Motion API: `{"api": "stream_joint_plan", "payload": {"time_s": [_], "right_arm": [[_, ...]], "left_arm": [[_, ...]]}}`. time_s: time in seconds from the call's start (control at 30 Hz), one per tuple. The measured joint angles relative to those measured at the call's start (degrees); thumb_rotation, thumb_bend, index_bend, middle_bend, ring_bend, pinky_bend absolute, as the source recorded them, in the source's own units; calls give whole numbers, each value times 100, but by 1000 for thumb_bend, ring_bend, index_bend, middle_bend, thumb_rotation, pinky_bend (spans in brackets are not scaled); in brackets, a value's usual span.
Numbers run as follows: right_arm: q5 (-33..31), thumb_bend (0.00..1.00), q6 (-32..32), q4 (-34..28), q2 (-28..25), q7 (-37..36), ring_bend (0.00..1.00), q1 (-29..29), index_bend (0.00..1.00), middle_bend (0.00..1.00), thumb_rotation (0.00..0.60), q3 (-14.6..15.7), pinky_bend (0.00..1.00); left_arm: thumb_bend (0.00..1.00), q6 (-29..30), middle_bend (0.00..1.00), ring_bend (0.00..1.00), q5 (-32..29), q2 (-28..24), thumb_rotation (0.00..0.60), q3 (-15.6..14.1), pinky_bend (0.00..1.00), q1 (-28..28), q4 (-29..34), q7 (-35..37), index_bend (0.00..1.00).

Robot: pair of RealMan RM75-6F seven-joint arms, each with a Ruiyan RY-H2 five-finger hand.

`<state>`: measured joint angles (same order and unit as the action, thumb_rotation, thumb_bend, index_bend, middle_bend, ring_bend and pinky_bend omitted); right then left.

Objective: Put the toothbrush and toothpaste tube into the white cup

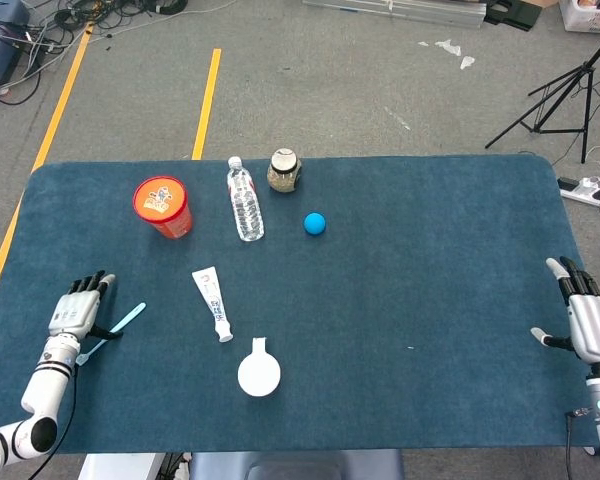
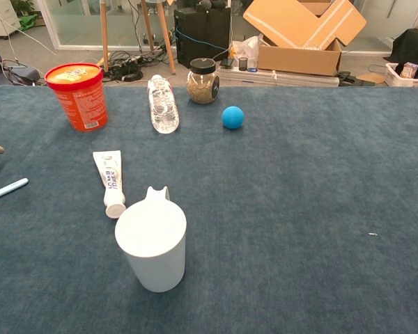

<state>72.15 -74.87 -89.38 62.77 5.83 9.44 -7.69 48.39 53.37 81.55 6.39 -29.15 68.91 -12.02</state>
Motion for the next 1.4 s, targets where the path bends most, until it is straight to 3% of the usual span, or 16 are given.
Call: {"api": "stream_joint_plan", "payload": {"time_s": [0.8,0.97,1.17,1.4], "right_arm": [[13,0,-36,-13,-35,-93,154,-20,120,90,600,-15,575],[2,0,-23,-7,-39,-101,154,-16,120,90,600,-19,574],[3,0,-17,-10,-37,-97,154,-12,120,94,600,-19,574],[-5,0,-6,-5,-32,-86,153,-5,121,95,600,-19,574]], "left_arm": [[44,3,0,0,-268,355,600,158,0,-173,-621,-481,58],[46,-215,0,0,-304,248,600,230,0,-168,-431,-193,180],[46,-449,0,0,-364,33,600,406,0,-148,-80,353,425],[47,-419,0,0,-379,-52,600,525,0,-113,65,674,504]]}}
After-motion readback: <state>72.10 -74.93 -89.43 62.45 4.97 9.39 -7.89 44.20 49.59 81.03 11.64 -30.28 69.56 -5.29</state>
